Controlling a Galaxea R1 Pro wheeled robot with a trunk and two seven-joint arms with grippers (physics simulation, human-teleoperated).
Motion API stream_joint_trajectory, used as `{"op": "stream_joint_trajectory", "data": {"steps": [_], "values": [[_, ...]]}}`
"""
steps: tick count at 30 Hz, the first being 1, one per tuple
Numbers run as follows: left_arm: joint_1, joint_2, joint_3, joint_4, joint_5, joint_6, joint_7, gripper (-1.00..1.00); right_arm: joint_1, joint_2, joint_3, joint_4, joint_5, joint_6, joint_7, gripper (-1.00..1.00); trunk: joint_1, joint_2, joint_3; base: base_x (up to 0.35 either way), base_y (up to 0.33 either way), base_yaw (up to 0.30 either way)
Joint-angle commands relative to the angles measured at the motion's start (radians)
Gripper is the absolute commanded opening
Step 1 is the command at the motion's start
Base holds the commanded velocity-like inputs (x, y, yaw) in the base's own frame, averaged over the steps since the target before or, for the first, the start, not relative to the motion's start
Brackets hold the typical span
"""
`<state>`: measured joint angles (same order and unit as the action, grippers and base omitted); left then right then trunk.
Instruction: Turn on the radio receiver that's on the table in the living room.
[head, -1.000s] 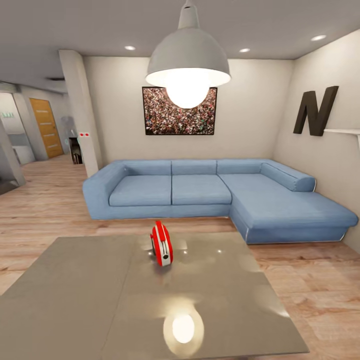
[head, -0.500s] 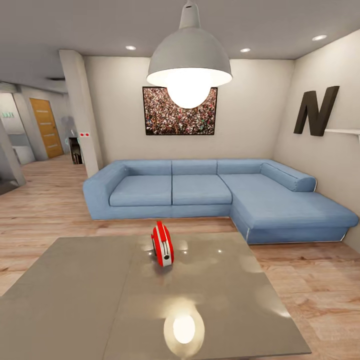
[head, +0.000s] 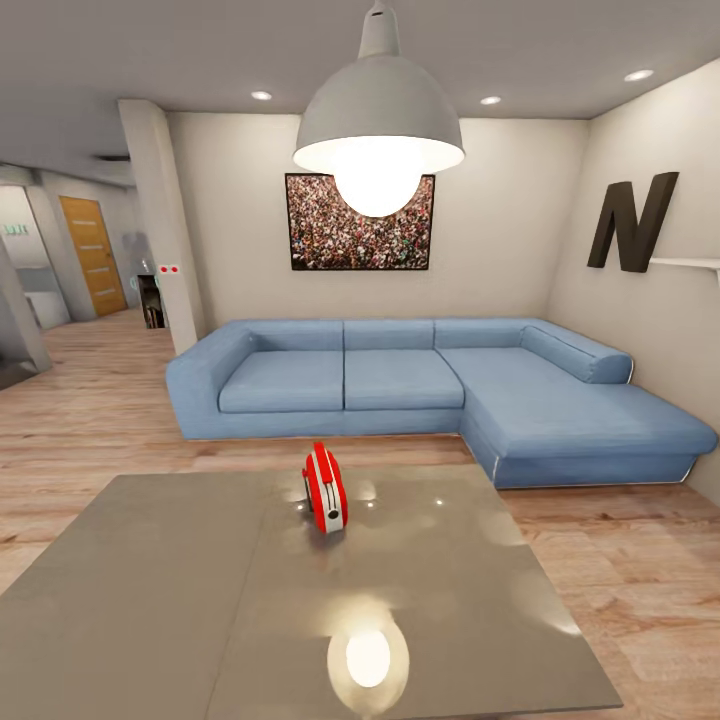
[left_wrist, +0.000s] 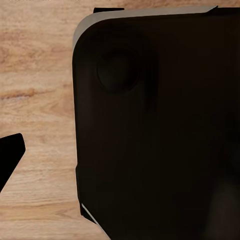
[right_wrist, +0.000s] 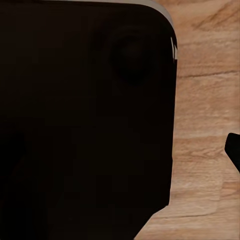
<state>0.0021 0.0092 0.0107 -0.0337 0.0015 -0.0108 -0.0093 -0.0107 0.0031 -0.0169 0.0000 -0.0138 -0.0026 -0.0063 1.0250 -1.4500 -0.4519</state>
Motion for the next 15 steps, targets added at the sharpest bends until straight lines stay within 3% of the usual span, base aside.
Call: {"op": "stream_joint_trajectory", "data": {"steps": [1, 15], "values": [[0.0, 0.0, 0.0, 0.0, 0.0, 0.0, 0.0, 1.0, 0.0, 0.0, 0.0, 0.0, 0.0, 0.0, -0.001, 1.0, 0.0, 0.0, 0.0, 0.0, 0.0, 0.0], [0.0, -0.001, 0.002, 0.0, 0.0, -0.001, 0.007, 1.0, 0.0, 0.0, 0.003, 0.0, 0.008, 0.0, -0.004, 1.0, 0.0, 0.0, 0.0, 0.0, 0.0, 0.0]]}}
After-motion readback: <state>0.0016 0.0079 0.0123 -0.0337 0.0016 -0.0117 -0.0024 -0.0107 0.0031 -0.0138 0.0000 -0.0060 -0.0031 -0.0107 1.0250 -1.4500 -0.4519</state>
